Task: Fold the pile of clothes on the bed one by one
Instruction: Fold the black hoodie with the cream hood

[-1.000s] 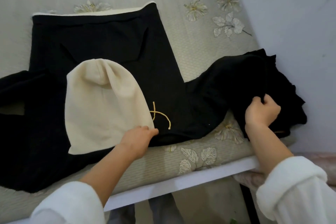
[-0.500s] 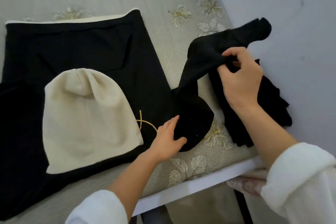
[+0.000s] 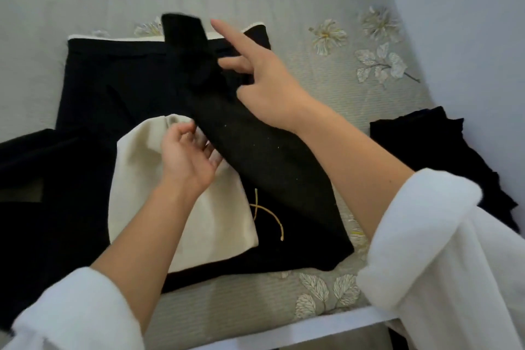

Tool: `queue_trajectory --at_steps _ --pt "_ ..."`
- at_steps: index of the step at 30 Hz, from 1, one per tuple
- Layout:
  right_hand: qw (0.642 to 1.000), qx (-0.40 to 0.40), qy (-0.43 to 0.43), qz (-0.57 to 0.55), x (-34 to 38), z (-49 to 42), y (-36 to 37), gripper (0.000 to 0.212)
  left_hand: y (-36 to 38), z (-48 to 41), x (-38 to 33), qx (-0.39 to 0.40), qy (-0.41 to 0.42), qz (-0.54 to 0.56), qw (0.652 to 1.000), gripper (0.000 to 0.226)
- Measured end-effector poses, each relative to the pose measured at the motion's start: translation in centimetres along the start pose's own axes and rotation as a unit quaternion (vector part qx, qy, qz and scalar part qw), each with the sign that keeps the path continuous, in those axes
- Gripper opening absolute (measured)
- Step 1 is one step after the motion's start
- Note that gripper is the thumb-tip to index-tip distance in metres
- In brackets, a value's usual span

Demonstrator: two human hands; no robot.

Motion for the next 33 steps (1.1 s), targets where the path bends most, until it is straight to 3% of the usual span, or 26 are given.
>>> queue_trajectory --at_steps 2,5,7,9,12,15,17,18,20,23,25,28,31,33 --pt "0.996 -0.04 0.059 0.061 -3.3 1.8 -0.5 0.081 -1.5 -0.9 -0.3 -0.02 -0.033 -0.051 0.998 0.032" --pt "0.967 -0.086 0.202 0.127 -9.1 5.7 -1.5 0.045 -3.2 -2.6 -0.5 -0.045 -0.067 -0.12 0.989 0.038" --pt "0.951 -0.049 0.268 0.149 -12.1 8.2 -1.2 0.021 -3.1 -3.8 -0.7 -0.059 -0.066 -0.144 0.986 0.033" --pt "0.941 0.006 0.297 0.16 -13.7 10.0 -0.1 0.009 -2.6 -5.0 -0.7 -0.087 -0.053 -0.179 0.979 0.03" --pt "0.941 0.025 0.283 0.183 -15.0 11.0 1.7 0.014 -1.5 -6.4 -0.8 -0.134 -0.001 -0.265 0.955 0.028" --pt "0.945 -0.129 0.228 0.195 -14.8 11.1 2.3 0.03 0.3 -6.8 -2.7 -0.095 0.123 -0.319 0.935 0.031" --pt "0.92 -0.219 0.186 0.267 -14.7 11.1 2.5 0.055 0.6 -7.2 -4.7 -0.087 0.175 -0.309 0.931 0.04" --pt "0.913 -0.213 0.185 0.295 -14.9 11.2 2.9 0.068 0.1 -7.7 -5.4 -0.101 0.178 -0.304 0.93 0.041" --pt "0.917 -0.115 0.209 0.321 -15.7 11.5 4.2 0.085 -1.7 -8.6 -5.8 -0.137 0.14 -0.324 0.925 0.047" --pt "0.902 0.03 0.23 0.364 -17.8 12.2 6.7 0.083 -4.9 -8.4 -4.5 -0.132 0.039 -0.358 0.923 0.068" --pt "0.897 0.039 0.234 0.373 -18.6 12.3 7.5 0.082 -6.1 -8.1 -4.2 -0.111 0.026 -0.35 0.93 0.08" --pt "0.897 0.026 0.235 0.374 -18.9 12.0 7.7 0.083 -5.5 -8.4 -5.3 -0.075 0.076 -0.365 0.925 0.087" --pt "0.894 0.03 0.244 0.375 -18.7 12.1 7.8 0.084 -4.2 -8.7 -5.9 -0.046 0.133 -0.413 0.9 0.09" --pt "0.891 0.034 0.259 0.372 -18.3 11.8 8.0 0.084 -4.4 -8.7 -5.7 -0.074 0.137 -0.444 0.883 0.094"
Point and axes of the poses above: each hand's wrist, its own z-axis away from the middle knuckle, its own y-axis out of the palm, x = y × z, the point moved 2 cm from there along -z, towards the middle knuckle, and after that the axes turned 4 degrees about -z, right-handed, at the moved point
